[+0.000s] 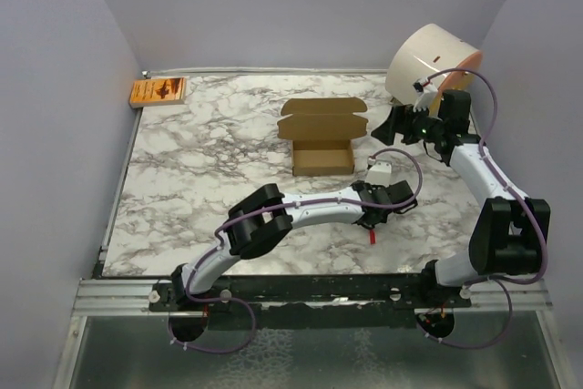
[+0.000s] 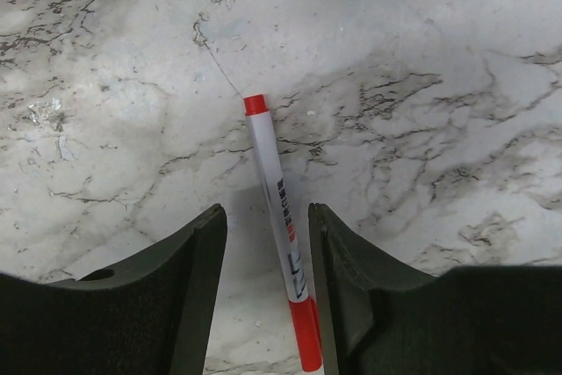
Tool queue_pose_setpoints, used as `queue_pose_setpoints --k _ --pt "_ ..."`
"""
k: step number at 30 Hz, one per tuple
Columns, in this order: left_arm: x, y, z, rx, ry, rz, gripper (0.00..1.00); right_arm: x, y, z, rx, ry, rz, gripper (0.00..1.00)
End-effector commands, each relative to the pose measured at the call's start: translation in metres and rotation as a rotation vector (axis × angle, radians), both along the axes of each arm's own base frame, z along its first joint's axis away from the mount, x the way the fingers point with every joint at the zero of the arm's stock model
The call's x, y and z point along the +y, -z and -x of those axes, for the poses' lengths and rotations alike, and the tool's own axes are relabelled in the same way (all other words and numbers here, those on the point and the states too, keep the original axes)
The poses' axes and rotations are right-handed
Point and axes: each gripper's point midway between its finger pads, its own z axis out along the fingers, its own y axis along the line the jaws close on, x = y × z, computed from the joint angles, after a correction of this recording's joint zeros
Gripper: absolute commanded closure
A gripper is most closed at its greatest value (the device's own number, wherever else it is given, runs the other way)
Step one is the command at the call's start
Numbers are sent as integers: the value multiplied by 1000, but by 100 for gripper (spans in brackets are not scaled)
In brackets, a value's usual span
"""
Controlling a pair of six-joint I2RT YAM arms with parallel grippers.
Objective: Fold the paper box
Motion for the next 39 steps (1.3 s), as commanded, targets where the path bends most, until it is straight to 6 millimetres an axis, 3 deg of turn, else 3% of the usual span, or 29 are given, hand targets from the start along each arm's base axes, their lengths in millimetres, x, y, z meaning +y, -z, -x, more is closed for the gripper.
queue_pose_setpoints --k 1,6,12,18,21,25,31,35,39 --pt "9 4 -2 -22 -62 -61 56 -6 -7 -1 -19 39 5 2" --pt "6 15 -1 -16 -57 -90 61 -5 -6 -1 -16 34 -4 2" --pt "15 30 0 -10 -55 -157 68 -4 -5 0 -15 34 -7 2" --pt "22 38 2 -10 -6 -202 93 -3 -5 1 -15 25 -14 2" --pt "29 32 0 -34 -6 -214 99 -3 -4 1 -14 24 -14 2" --pt "41 7 -8 -120 23 -210 100 -1 -3 2 -12 11 -16 2" --pt "58 -53 -19 -283 178 -81 100 4 -1 6 -9 -31 -25 2" --pt "68 -75 -8 -362 407 55 100 10 0 13 -22 -90 -31 2" --pt "78 -119 -11 -475 640 180 100 16 -3 22 -57 -169 -27 2"
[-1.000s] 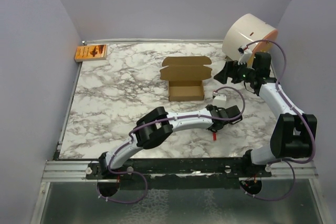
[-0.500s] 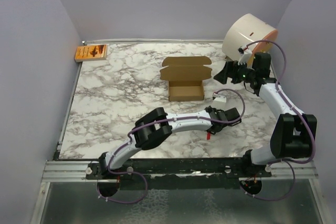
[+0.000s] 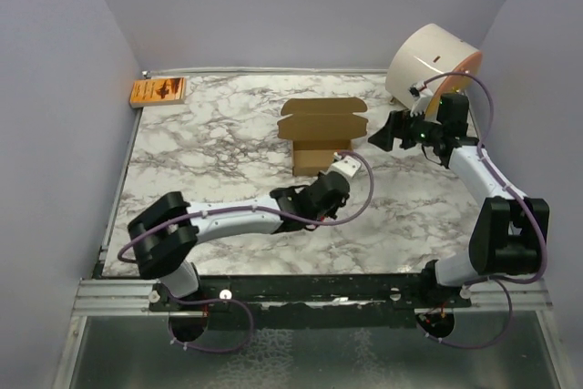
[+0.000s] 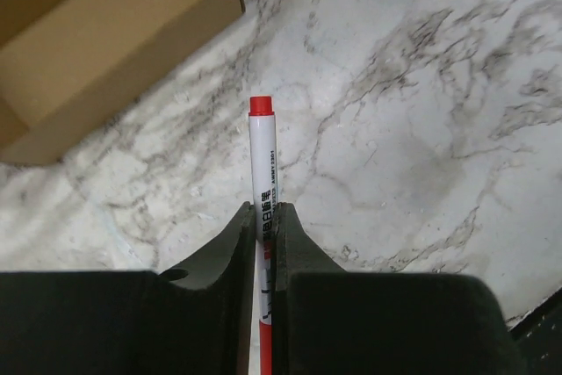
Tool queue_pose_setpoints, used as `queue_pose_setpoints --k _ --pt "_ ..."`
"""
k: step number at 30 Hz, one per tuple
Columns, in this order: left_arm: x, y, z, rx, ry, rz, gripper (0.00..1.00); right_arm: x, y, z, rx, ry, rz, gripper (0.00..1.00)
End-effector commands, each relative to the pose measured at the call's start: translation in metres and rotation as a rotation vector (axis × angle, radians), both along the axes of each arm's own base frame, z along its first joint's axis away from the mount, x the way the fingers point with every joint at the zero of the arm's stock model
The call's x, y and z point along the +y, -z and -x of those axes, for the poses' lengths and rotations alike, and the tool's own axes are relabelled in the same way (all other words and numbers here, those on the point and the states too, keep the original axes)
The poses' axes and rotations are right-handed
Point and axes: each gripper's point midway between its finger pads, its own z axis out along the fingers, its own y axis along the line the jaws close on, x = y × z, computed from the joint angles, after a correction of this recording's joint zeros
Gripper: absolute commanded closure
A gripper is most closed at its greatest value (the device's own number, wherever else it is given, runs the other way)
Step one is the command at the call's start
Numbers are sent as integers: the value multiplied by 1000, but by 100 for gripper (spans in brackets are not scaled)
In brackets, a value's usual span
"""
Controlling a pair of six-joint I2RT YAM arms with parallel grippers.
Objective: Fold the paper box
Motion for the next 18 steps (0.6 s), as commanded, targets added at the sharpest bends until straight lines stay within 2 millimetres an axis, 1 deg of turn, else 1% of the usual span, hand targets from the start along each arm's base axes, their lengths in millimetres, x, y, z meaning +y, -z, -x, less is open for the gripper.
queue_pose_setpoints --k 1,2,4,6,8,11,13,14,16,18 --pt "-21 -73 -17 -192 368 196 100 10 -10 15 -73 -127 -8 2" --pt "-18 -78 -24 -213 420 192 100 11 -12 17 -82 -141 -9 2" --pt "-12 -84 -47 -258 485 160 100 12 -13 19 -91 -157 -9 2" --pt "-12 -86 -66 -299 572 117 100 11 -13 20 -94 -159 -3 2" --pt "-15 -86 -84 -329 615 65 100 9 -12 21 -95 -153 3 2" --pt "-19 -75 -108 -357 655 -36 100 7 -14 22 -103 -153 4 2" --pt "-15 -69 -125 -362 647 -86 100 6 -15 22 -109 -152 5 2" --pt "-13 -64 -132 -357 643 -104 100 6 -16 22 -110 -152 5 2" --pt "-14 -64 -142 -362 651 -121 100 6 -15 22 -110 -156 3 2" --pt "-11 -57 -150 -360 645 -142 100 6 -15 22 -106 -157 0 2"
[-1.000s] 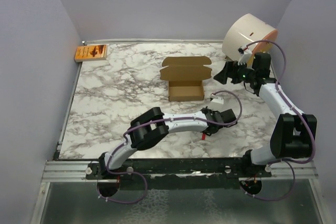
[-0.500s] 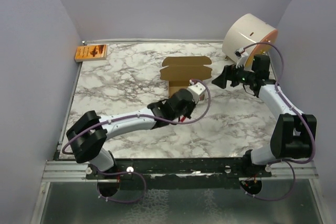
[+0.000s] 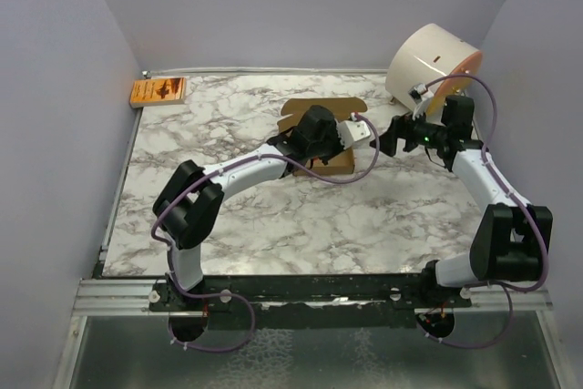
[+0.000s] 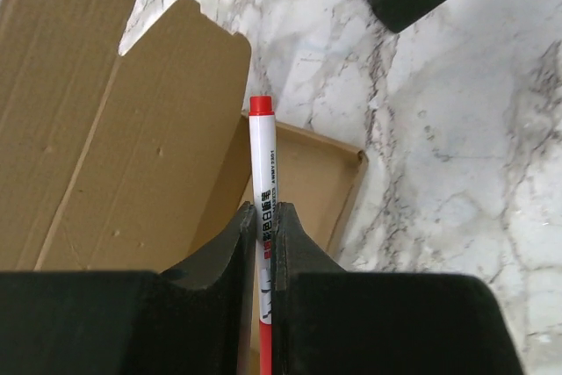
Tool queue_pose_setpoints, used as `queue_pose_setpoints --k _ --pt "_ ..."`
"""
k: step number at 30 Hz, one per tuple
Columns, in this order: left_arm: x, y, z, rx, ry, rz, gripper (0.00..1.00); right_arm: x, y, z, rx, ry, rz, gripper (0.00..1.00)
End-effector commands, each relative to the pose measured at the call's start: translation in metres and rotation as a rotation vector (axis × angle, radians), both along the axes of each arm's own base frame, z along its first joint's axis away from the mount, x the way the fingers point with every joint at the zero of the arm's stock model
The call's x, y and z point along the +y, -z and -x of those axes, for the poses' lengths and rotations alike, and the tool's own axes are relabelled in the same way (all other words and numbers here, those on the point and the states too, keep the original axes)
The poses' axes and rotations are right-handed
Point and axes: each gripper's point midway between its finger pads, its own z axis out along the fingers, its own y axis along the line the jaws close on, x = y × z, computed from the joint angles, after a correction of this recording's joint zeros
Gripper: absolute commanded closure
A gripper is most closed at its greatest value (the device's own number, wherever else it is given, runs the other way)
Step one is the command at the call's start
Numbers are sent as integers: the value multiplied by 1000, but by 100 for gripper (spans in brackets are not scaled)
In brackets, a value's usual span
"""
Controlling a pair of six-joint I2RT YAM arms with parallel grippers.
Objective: Fold the paper box
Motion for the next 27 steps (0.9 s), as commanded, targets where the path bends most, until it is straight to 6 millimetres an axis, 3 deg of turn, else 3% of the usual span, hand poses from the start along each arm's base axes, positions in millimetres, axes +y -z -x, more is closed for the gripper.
queue_pose_setpoints --k 1,9,11,15,16,18,22,26,27 --pt "5 8 -16 -43 64 -78 100 1 -5 6 -15 -30 -9 2" --pt "16 36 -32 -14 36 -114 97 1 -2 6 -5 -32 -14 2" --pt "18 44 -36 -1 17 -117 86 1 -1 6 0 -31 -14 2" --pt "22 47 -46 21 -51 -89 50 1 0 6 2 -33 -15 2" --pt "24 45 -49 19 -74 -77 33 1 0 6 1 -33 -16 2" --pt "27 37 -55 10 -113 -54 20 2 -1 6 -3 -42 -16 2" --pt "32 1 -57 -35 -162 41 13 7 -5 12 -23 -95 -32 2" --pt "52 -32 -41 -58 -216 196 6 17 -16 25 -93 -207 -53 3" --pt "62 -51 -35 -80 -236 269 2 20 -19 28 -117 -233 -56 3"
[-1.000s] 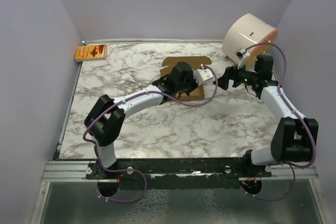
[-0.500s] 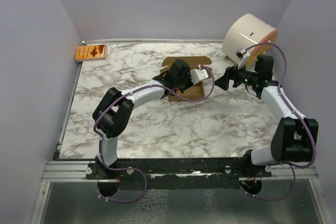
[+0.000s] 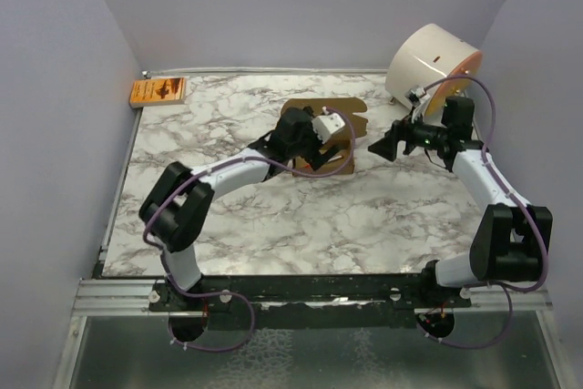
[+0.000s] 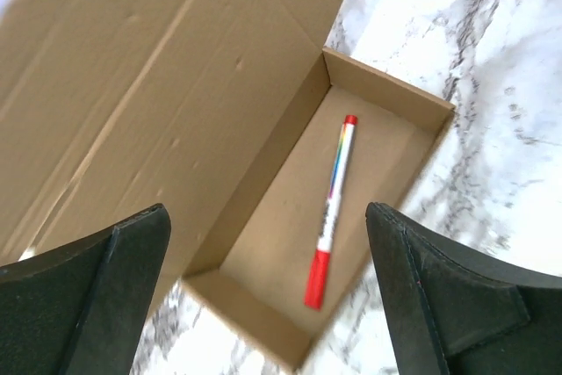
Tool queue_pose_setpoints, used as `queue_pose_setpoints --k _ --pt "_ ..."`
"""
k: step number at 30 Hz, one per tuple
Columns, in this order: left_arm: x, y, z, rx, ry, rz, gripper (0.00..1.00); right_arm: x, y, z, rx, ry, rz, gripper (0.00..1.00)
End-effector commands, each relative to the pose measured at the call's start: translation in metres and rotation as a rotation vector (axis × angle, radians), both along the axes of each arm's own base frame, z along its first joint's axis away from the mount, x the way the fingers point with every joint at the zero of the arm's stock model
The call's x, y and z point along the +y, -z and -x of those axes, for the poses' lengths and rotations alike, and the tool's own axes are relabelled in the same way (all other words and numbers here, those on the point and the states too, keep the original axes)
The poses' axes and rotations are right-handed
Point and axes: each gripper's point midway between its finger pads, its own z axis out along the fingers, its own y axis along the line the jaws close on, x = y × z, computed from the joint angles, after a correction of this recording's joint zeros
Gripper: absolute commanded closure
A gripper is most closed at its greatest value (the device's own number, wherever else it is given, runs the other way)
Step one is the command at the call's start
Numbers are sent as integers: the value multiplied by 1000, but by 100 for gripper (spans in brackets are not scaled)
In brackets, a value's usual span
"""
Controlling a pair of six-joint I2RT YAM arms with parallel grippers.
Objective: Fold the paper box
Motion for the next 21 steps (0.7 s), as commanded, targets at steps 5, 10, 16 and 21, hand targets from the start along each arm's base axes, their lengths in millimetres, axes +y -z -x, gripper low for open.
queue_pose_setpoints --k 5,10,16,21 --pt "88 -119 22 -141 -256 591 1 26 -37 31 -290 -313 -77 4" --pt "142 -126 19 19 -332 778 2 34 -69 32 -512 -449 -90 1" --pt "188 -106 -6 79 -492 852 6 26 -74 -15 -426 -394 -41 1" --pt "195 -97 -28 173 -444 831 8 18 -58 -43 -323 -337 2 1"
